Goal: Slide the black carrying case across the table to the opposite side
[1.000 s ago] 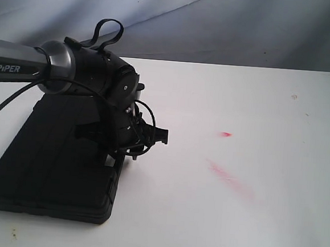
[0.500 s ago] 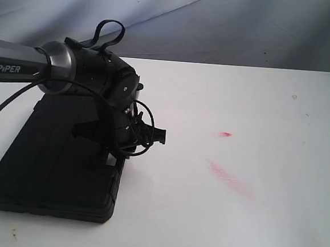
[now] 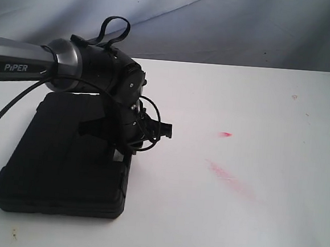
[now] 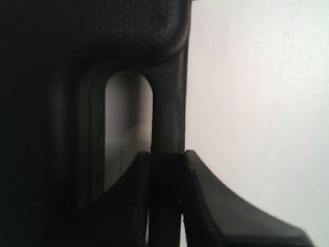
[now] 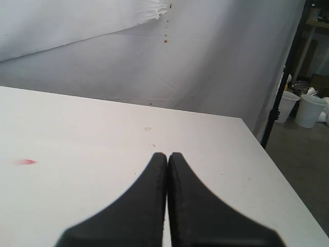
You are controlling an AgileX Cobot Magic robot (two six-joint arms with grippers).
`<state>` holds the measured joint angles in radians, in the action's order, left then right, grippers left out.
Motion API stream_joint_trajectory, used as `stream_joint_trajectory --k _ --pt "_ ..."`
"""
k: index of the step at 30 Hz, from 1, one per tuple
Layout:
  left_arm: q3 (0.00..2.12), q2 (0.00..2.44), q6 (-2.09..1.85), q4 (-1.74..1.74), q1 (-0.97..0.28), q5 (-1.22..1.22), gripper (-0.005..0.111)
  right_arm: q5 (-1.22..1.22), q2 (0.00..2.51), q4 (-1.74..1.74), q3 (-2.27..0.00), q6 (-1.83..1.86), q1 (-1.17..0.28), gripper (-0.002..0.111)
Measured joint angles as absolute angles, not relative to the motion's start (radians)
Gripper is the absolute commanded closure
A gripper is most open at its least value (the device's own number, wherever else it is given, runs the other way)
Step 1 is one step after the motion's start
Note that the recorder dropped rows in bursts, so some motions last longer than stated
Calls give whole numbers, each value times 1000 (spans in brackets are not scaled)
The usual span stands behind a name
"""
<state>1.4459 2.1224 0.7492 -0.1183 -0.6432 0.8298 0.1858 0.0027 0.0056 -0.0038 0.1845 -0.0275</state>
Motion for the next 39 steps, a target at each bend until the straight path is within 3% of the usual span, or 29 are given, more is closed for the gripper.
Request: stream_joint_trajectory --k 19,39 --pt "1728 2271 800 -68 -791 902 107 186 3 6 -4 184 -28 108" --pt "1977 2408 812 -41 -803 1017 107 186 3 6 -4 184 -28 108"
